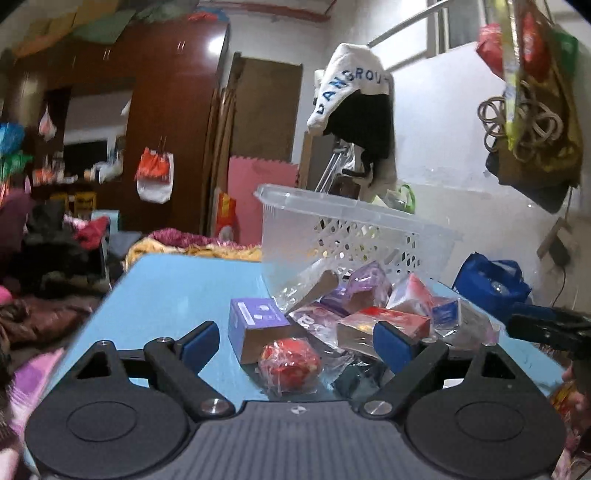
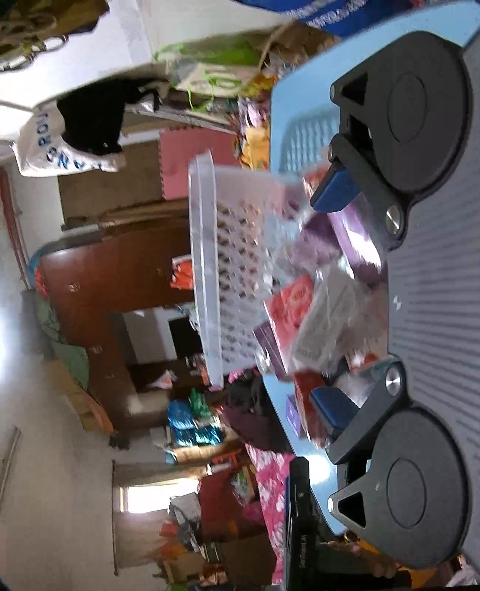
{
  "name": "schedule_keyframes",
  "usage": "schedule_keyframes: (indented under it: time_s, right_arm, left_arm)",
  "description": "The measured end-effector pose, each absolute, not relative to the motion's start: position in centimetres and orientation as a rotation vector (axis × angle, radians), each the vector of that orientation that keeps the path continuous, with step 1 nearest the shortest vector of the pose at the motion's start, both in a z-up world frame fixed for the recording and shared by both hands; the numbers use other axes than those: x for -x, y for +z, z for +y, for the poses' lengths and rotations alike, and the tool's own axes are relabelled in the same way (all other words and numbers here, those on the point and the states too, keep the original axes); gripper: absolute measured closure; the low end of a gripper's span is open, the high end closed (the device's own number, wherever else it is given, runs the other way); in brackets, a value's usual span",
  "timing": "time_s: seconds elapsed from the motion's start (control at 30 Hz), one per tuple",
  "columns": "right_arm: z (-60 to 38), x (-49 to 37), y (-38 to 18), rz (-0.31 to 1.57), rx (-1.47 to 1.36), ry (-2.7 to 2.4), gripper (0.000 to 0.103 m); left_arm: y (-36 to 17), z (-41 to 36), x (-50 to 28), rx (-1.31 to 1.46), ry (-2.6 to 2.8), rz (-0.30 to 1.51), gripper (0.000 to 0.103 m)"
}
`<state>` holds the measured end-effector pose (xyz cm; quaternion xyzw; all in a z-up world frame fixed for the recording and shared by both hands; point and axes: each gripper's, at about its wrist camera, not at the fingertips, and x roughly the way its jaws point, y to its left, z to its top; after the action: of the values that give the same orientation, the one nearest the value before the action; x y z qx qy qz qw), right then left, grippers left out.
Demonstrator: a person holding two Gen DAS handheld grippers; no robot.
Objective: Organize objects
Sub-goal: 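Bring both grippers back down to the pile, then grasp the red mesh-bagged ball with the left gripper while the right grasps a clear-bagged white item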
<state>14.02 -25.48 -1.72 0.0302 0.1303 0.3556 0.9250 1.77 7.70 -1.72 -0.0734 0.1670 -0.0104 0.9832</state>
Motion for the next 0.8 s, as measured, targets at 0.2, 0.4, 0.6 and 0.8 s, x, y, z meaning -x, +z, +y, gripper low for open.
schedule_keyframes:
  time_s: [0.2, 0.4, 0.6, 0.8]
  right_arm:
    - [-28.1, -16.6, -2.3, 0.324, -0.023, 0.566, 0.035]
    - [-27.5, -18.5, -2.8, 0.395, 0.008, 0.566, 0.038]
    - [-28.5, -19.6, -2.7, 0.431, -0.021, 0.532, 0.048]
    - [-27.7, -18.8, -3.0, 0.471, 0.025, 0.602, 0.049]
  left_arm:
    - [-2.8, 8.0, -2.4, 0.154, -0.008, 0.363, 0.01]
    - [-3.1, 8.5, -2.6, 0.171, 0.004, 0.377, 0.01]
    - [-3.9, 8.5, -3.6, 0.168, 0.016, 0.427, 0.01]
    - [-3.8, 8.1, -3.5, 0.16, 0.025, 0.421, 0.01]
